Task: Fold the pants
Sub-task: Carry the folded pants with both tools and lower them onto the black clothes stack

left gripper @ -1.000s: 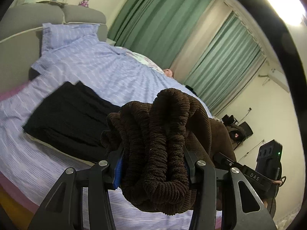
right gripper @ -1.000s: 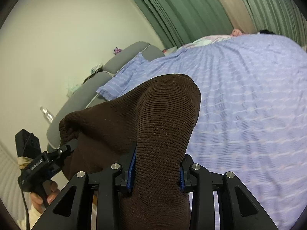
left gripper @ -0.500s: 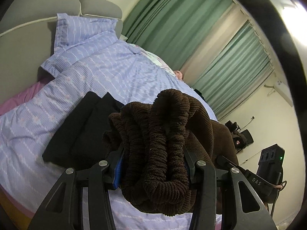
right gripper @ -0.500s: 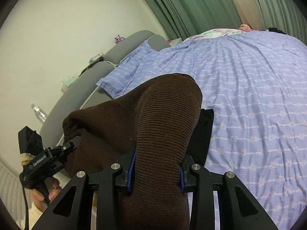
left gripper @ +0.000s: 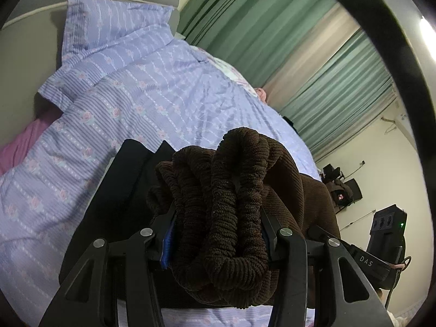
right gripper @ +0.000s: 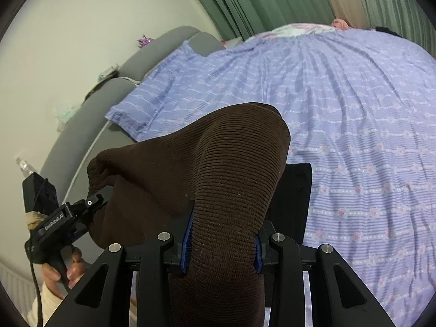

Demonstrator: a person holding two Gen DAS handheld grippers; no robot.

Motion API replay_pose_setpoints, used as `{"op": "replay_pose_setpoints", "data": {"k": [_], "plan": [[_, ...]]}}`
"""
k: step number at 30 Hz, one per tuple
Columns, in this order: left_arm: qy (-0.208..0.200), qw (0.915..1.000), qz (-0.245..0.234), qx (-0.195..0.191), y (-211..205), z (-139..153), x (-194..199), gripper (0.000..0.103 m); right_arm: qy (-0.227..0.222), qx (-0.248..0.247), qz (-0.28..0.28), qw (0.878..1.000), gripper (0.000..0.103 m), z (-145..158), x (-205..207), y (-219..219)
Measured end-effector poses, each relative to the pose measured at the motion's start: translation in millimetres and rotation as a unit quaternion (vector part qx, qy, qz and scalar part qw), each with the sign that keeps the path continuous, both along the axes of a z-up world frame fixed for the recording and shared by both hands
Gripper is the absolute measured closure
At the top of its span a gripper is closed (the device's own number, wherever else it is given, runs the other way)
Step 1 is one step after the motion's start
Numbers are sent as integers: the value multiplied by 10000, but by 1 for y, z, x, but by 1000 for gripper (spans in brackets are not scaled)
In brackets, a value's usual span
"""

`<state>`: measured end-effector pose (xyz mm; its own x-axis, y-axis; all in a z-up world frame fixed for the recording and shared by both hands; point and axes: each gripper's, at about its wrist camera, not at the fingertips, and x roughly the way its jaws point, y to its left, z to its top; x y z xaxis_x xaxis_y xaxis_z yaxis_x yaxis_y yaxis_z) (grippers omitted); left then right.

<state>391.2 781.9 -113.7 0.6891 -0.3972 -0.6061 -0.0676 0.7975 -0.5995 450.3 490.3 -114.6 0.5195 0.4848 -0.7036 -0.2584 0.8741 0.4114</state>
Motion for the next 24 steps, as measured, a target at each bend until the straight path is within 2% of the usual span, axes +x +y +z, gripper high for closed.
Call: {"op": "replay_pose_setpoints", "data": {"k": [5, 11, 15, 17, 19, 21, 24], "plan": [[282, 9995, -95, 44, 5, -29, 33, 56, 307, -88, -51, 9995, 68, -30, 34, 6], [957, 9945, -275, 331, 8, -79, 60, 56, 884, -244, -80, 9958, 68, -84, 60, 13], [1380, 9861, -443, 814, 8, -110, 65, 52, 1119, -411, -128, 9928, 61, -111, 63, 16], [1398, 9828, -524, 1084, 6, -110, 63, 42, 1205, -450, -144, 9916, 54, -115, 63, 15], [1357, 9754, -667, 1607, 1, -103, 59, 34, 1249, -460, -150, 9910, 50, -110, 64, 14], [1318, 9678, -826, 1979, -2, -97, 56, 33, 1160, -517, -126, 9918, 50, -101, 65, 14], [1312, 9587, -988, 2321, -5, -91, 53, 33, 954, -553, -108, 9938, 48, -89, 68, 16]]}}
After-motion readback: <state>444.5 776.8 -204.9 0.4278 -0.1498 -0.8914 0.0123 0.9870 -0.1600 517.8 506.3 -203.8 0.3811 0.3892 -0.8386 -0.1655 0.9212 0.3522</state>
